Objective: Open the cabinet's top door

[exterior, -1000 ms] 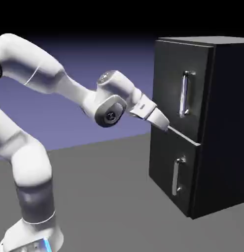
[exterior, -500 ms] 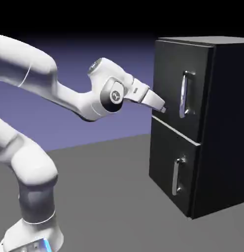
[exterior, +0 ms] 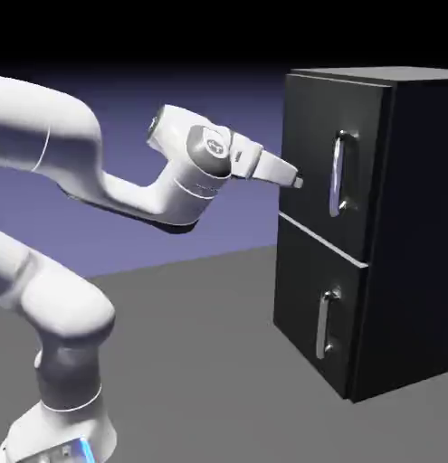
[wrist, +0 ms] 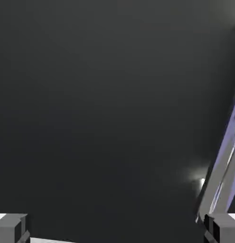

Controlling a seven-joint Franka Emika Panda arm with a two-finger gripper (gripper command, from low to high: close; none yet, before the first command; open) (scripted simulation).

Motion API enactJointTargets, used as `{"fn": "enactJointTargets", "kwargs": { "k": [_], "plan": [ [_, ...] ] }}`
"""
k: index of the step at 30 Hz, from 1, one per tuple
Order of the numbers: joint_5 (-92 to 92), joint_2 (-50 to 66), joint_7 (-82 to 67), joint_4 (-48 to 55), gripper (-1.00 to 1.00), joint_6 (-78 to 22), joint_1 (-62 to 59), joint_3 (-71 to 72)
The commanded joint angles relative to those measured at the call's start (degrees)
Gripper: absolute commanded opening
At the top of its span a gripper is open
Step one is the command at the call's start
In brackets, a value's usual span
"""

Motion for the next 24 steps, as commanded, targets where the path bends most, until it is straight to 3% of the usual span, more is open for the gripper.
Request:
{"fn": "enactJointTargets", "kwargs": {
  "k": [1,24],
  "plan": [
    [-2.50,-0.37,1.91,0.27,0.00,-0.19,0.73,-0.81],
    [-59.81,-8.75,45.75,6.41,0.00,-4.55,17.53,-19.46]
  ]
}}
